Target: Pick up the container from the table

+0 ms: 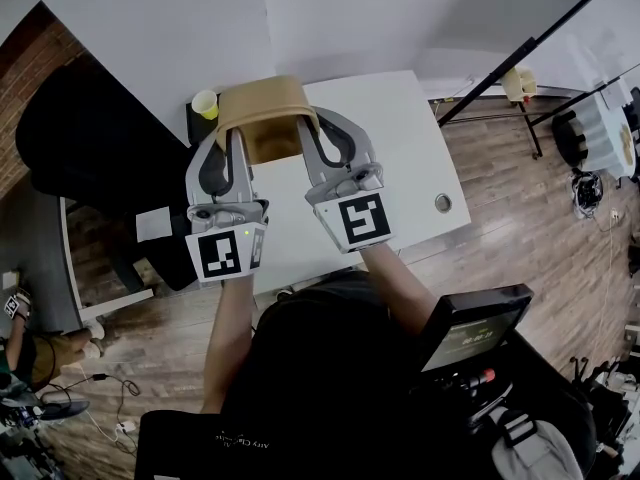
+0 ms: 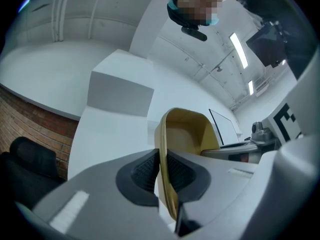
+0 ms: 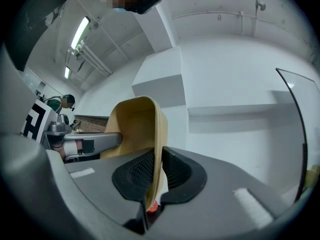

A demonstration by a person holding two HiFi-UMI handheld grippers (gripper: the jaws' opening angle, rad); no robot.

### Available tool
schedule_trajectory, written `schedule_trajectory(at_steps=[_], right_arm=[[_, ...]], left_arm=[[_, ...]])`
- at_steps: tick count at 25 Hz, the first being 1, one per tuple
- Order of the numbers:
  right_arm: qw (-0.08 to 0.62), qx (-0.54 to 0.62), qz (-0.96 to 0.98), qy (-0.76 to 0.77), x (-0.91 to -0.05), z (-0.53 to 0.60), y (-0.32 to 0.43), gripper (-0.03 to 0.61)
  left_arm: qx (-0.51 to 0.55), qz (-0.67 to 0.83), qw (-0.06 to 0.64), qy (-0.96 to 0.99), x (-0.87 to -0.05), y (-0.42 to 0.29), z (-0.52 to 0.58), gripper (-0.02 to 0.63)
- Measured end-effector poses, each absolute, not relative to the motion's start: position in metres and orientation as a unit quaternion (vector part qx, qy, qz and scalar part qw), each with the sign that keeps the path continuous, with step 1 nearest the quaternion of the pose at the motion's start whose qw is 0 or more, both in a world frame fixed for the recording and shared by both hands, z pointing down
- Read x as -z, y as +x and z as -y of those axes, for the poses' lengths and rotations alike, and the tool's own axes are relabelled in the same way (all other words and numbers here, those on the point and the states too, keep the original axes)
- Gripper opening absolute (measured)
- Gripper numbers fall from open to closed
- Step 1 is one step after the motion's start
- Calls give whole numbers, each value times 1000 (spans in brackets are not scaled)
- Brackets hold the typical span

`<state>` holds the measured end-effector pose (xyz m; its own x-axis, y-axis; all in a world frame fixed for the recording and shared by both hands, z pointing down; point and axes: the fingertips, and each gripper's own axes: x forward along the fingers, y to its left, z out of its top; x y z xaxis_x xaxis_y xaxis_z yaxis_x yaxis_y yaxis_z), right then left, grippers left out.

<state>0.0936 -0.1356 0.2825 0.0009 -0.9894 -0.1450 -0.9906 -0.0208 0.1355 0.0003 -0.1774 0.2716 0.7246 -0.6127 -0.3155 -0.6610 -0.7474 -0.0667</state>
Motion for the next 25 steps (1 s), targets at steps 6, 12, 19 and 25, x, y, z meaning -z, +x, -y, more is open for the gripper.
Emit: schedule_trajectory(at_steps=[6, 12, 19, 25], right_arm=[[0, -99, -698, -709, -286, 135, 96, 29], [-2, -96, -699, -708, -288, 136, 95, 29], [-4, -90, -699, -709, -293, 136, 97, 29], [-6, -81, -699, -711, -298, 133, 99, 29]], left_arm=[[-135, -345, 86, -925, -274, 2, 177, 21], [-133, -346, 84, -925, -277, 2, 177, 21], [-130, -347, 78, -926, -282, 4, 177, 21], [-124, -346, 72, -927, -287, 6, 175, 21]])
